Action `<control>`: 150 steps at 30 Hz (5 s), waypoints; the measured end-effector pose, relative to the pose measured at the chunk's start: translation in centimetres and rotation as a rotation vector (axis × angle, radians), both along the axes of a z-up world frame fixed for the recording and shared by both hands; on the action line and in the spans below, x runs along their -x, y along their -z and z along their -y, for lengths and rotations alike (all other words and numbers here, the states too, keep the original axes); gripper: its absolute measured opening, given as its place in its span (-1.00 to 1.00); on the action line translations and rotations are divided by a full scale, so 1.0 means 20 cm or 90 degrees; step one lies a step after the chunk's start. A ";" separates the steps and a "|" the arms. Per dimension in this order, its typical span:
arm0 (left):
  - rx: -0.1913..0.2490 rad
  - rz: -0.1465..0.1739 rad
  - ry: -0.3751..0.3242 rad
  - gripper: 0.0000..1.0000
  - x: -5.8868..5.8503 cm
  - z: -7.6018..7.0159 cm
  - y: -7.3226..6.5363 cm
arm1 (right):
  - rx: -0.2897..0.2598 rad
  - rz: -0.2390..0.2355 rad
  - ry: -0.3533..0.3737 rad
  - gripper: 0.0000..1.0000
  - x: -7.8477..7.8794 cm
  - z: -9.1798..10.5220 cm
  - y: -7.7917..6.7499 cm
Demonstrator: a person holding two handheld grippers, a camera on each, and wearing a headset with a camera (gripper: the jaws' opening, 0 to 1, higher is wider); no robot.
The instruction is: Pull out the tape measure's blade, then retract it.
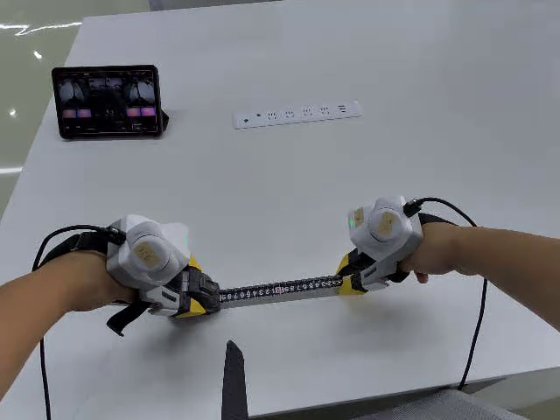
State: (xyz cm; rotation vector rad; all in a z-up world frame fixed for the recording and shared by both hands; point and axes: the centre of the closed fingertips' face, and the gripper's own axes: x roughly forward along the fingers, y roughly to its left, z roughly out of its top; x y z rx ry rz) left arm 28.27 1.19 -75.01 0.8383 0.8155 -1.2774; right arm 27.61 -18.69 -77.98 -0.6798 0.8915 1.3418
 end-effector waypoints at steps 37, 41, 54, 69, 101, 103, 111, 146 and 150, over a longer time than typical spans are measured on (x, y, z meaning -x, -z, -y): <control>0.003 -0.002 -0.001 -0.35 0.00 0.01 0.00 | 0.005 -0.002 0.010 -0.81 0.00 0.11 0.00; 0.003 -0.001 0.000 -0.35 0.00 0.01 0.00 | 0.005 -0.003 0.014 -0.81 0.00 0.12 0.00; 0.002 0.000 -0.001 -0.35 0.00 0.00 0.00 | 0.007 -0.003 0.020 -0.81 0.01 0.16 0.00; 0.001 0.001 -0.001 -0.35 0.00 0.01 0.00 | 0.009 -0.003 0.024 -0.81 0.00 0.20 0.00; 0.010 -0.005 -0.014 -0.35 0.00 0.01 0.00 | 0.008 -0.001 0.035 -0.80 0.00 0.23 0.00; 0.014 -0.006 -0.016 -0.34 0.00 0.01 0.00 | 0.007 -0.002 0.034 -0.80 0.00 0.23 0.00; 0.017 -0.004 -0.030 -0.33 -0.01 0.01 -0.01 | 0.031 0.010 0.012 -0.78 0.00 0.23 0.00; -0.014 -0.019 -0.067 0.33 0.01 -0.09 -0.03 | 0.086 0.020 -0.002 -0.41 0.02 0.29 -0.05; 0.008 -0.032 -0.090 0.43 0.02 -0.08 -0.04 | 0.076 0.005 0.024 -0.23 0.04 0.29 -0.06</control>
